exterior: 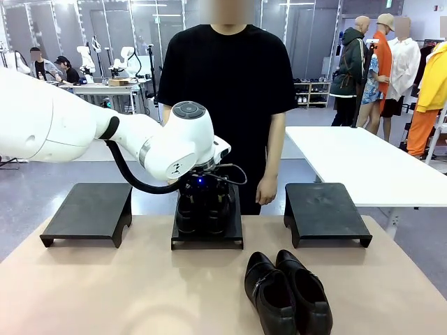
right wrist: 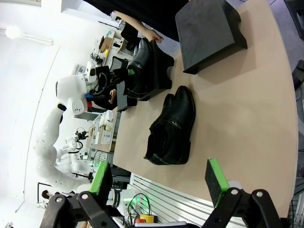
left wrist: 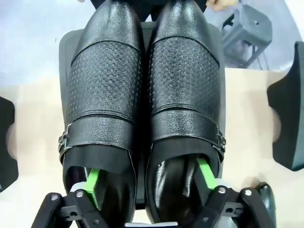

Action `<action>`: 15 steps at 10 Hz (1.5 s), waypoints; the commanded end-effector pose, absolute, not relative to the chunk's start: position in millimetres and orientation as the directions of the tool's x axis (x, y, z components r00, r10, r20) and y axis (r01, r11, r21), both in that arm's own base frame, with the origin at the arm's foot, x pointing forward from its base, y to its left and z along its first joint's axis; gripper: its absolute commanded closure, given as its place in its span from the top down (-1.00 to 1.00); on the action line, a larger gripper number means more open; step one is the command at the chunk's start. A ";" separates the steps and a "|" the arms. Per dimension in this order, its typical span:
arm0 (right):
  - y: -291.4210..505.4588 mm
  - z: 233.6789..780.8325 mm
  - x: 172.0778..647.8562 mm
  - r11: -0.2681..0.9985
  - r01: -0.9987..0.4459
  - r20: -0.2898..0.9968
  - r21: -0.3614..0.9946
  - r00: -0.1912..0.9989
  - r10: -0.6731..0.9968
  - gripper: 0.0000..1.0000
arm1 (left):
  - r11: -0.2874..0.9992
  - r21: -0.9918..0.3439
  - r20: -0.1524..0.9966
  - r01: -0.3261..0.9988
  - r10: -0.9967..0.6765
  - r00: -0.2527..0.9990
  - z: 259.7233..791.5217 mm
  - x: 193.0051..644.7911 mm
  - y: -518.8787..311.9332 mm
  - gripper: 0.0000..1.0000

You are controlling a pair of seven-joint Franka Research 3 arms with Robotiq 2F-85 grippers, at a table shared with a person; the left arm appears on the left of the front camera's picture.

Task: Place the shoes on the stand as instructed by the person.
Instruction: Pick up one pair of Shoes and place it on the Shoes Stand indicated by the person, then pick up another pair of Shoes and place it on the Shoes Stand indicated by the person.

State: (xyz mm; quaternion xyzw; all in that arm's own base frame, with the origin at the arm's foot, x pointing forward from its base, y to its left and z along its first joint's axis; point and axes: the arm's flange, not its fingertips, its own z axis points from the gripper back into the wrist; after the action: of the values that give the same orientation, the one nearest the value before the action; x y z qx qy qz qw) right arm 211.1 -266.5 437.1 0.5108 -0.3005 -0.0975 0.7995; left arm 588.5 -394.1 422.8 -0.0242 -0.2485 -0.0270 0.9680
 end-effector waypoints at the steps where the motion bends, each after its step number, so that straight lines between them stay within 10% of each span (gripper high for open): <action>1: -267.9 438.6 210.8 0.457 -0.177 0.403 0.872 0.790 -0.462 1.00 | 0.998 -0.046 0.477 0.052 -0.024 0.878 432.9 577.4 -392.1 1.00; 15: -267.9 438.6 210.8 0.457 -0.177 0.403 0.872 0.790 -0.462 1.00 | 0.997 -0.036 0.486 0.066 -0.040 0.873 426.8 587.2 -394.9 1.00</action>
State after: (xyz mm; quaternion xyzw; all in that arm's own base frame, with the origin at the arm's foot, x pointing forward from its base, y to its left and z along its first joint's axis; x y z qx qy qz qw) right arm 211.1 -266.5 437.1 0.5108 -0.3006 -0.0975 0.7995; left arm 586.1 -395.5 427.4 -0.0256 -0.2497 -0.0285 0.9676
